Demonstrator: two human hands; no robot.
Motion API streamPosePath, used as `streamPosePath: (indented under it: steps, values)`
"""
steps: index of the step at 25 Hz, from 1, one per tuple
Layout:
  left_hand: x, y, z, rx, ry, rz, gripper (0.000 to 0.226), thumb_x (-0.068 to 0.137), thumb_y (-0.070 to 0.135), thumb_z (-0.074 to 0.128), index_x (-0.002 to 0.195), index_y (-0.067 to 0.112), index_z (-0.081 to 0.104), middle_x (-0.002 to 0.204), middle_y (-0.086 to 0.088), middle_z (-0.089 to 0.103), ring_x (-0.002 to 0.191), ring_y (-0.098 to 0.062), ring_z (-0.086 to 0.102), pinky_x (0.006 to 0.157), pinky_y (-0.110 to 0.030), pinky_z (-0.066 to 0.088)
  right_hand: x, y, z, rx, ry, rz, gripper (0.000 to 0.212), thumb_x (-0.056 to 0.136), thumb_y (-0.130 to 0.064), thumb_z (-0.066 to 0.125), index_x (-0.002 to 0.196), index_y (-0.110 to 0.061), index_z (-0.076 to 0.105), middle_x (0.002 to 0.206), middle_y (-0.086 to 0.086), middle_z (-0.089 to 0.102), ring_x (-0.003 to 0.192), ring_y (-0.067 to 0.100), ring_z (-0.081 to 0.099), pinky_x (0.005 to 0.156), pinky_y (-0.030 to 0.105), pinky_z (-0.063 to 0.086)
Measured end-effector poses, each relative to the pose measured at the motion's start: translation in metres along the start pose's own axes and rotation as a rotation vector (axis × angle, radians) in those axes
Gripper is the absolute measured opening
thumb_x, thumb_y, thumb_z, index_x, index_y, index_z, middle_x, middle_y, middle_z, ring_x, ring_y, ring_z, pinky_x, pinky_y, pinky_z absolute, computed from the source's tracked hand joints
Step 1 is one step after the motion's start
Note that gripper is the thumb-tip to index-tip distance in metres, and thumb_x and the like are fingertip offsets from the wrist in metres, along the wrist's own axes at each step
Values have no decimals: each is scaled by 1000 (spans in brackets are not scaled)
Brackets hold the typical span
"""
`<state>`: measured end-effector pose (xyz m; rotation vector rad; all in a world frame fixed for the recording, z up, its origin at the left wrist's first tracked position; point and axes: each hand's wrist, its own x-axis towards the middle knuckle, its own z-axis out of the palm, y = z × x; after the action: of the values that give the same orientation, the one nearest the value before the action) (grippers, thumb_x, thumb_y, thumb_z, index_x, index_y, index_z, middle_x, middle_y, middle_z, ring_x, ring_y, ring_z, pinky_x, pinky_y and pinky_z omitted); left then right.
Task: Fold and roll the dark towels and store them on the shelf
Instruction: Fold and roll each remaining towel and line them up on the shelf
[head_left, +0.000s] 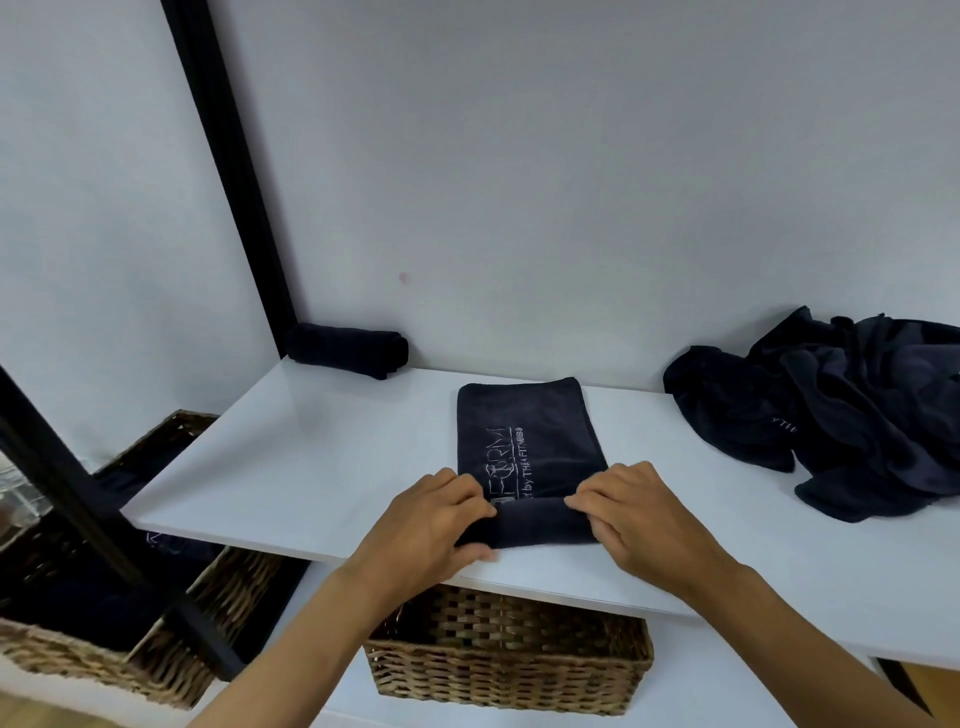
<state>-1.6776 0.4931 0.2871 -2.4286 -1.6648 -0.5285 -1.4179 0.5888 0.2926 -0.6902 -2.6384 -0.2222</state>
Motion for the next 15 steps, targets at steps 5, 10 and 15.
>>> streamPosePath:
  steps: [5, 10, 15]
  values:
    - [12, -5, 5, -168, 23, -114, 39, 95, 44, 49, 121, 19, 64, 109, 7, 51, 99, -9, 43, 88, -20, 37, -2, -2, -4, 87, -214, 212, 34, 94, -48, 49, 122, -30, 58, 117, -16, 59, 106, 7, 52, 97, 30, 33]
    - [10, -5, 7, -115, 55, -147, 38, 88, 36, 66, 122, 19, 62, 112, 4, 63, 103, -18, 53, 89, -21, 33, 19, 6, -7, 469, -326, 516, 18, 99, -38, 47, 113, -37, 56, 94, -23, 53, 99, 9, 45, 100, 33, 33]
    - [39, -18, -4, -390, -143, -329, 24, 98, 29, 52, 108, 13, 67, 96, -1, 65, 87, -17, 55, 70, -21, 37, 32, 2, -9, 441, -260, 606, 8, 99, -35, 48, 102, -37, 55, 105, -13, 63, 100, 11, 56, 101, 41, 37]
